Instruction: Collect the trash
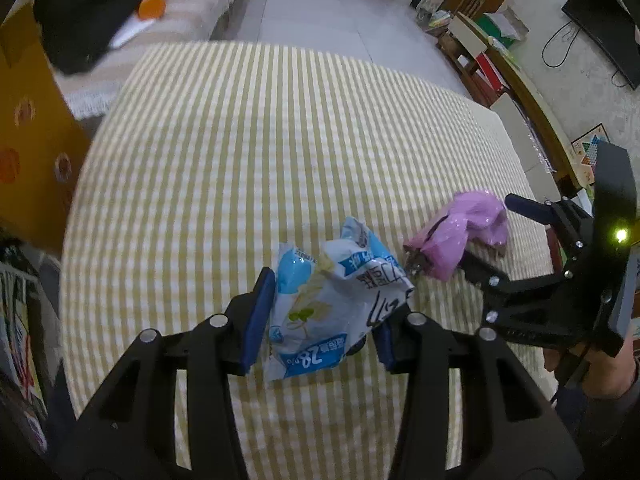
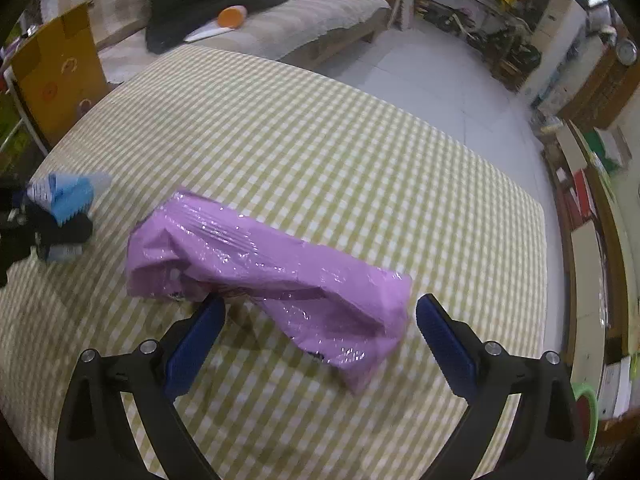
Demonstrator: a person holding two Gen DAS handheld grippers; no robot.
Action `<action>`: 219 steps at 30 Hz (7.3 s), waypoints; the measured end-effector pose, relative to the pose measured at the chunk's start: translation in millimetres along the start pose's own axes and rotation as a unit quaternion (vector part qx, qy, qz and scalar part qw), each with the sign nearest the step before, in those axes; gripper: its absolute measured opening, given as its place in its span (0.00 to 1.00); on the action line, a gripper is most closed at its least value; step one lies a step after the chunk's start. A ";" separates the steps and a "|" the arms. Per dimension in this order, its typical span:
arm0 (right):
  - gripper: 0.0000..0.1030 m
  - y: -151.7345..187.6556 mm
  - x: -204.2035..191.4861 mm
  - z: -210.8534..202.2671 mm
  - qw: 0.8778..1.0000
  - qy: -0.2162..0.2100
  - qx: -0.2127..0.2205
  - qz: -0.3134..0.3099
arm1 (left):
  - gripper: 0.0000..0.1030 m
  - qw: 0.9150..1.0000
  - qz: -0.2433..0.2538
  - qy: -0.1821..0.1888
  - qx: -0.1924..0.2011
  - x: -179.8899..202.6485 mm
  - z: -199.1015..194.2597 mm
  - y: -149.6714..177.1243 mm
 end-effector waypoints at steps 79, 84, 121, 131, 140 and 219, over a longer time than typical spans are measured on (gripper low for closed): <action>0.44 174.3 157.7 -252.4 0.947 0.073 0.147 0.275 | 0.42 0.974 0.197 0.088 0.069 245.2 -115.4 39.7; 0.44 198.3 190.9 -251.8 0.937 0.089 0.143 0.308 | 0.42 0.969 0.218 0.107 0.056 281.0 -97.9 35.7; 0.44 269.8 291.7 -205.8 0.878 0.068 0.134 0.455 | 0.42 0.951 0.244 0.185 -0.031 398.6 13.8 34.1; 0.44 280.0 299.5 -207.0 0.857 0.046 0.161 0.487 | 0.42 0.952 0.218 0.210 -0.046 401.7 22.0 34.5; 0.51 274.6 294.9 -200.5 0.852 0.013 0.162 0.498 | 0.55 0.953 0.197 0.220 -0.067 402.0 27.4 33.4; 0.93 114.3 4.0 -311.6 0.931 0.106 0.227 0.264 | 0.95 0.964 0.081 -0.045 0.248 98.7 -215.2 91.2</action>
Point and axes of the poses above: each gripper's, at about its wrist camera, not at the fingertips, and z roughly the way its jaws point, x to its right, y to its underside, the point moved 4 cm from there along z, roughly the way its jaws point, and after that the axes turned 2 degrees about -z, right-handed, at the moved point
